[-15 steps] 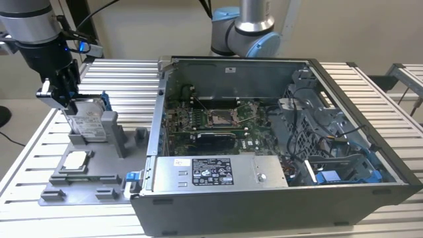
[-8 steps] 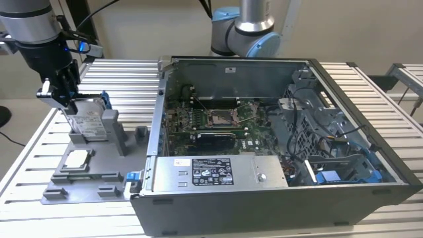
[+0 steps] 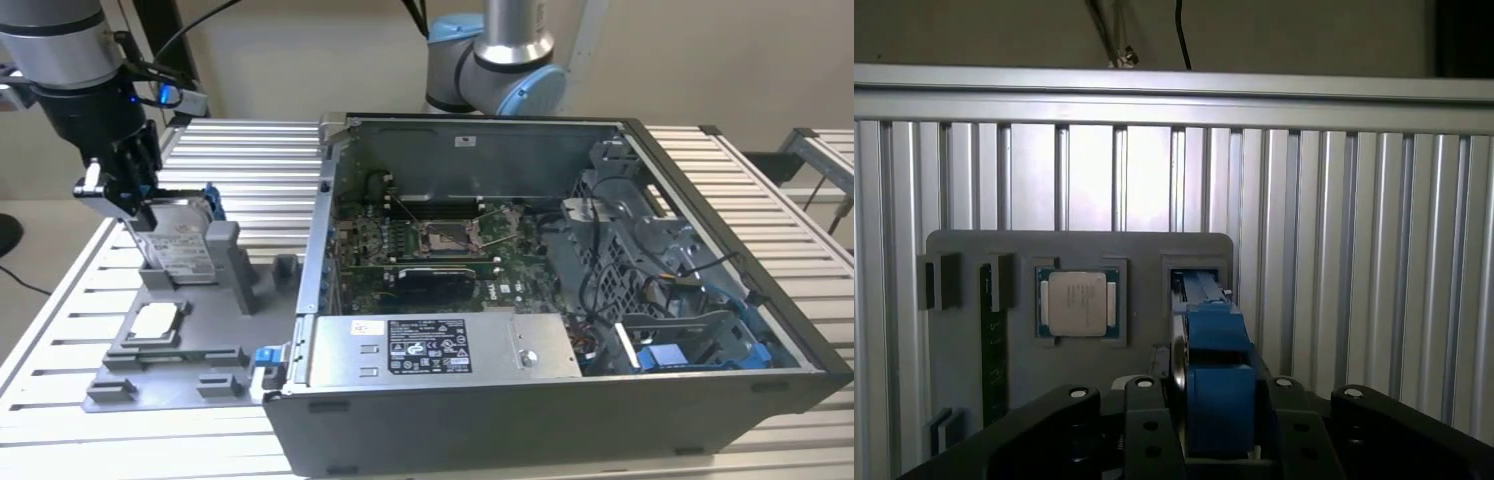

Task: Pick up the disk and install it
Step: 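Pick up the disk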

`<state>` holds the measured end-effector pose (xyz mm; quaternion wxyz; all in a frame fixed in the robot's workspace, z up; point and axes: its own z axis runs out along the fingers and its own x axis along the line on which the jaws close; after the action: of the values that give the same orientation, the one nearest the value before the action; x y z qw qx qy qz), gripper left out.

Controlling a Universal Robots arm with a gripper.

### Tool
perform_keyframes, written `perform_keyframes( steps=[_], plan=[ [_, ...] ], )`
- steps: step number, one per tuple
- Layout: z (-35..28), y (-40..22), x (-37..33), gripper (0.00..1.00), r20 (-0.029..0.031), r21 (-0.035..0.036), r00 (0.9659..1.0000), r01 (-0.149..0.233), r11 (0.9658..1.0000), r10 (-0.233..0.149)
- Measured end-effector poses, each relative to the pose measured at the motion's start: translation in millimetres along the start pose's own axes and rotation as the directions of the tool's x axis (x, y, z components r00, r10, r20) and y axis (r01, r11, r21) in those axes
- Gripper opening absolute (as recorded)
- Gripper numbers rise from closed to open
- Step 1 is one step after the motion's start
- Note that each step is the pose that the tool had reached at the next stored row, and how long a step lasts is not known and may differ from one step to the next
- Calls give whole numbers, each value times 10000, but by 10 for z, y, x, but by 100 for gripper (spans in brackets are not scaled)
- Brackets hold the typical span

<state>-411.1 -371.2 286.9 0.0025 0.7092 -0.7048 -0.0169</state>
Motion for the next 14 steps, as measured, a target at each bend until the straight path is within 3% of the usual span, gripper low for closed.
perform_keyframes(
  steps=[14],
  plan=[
    [0, -1, 13, 0, 6, 1, 10000, 0, 10000, 0]
  ],
)
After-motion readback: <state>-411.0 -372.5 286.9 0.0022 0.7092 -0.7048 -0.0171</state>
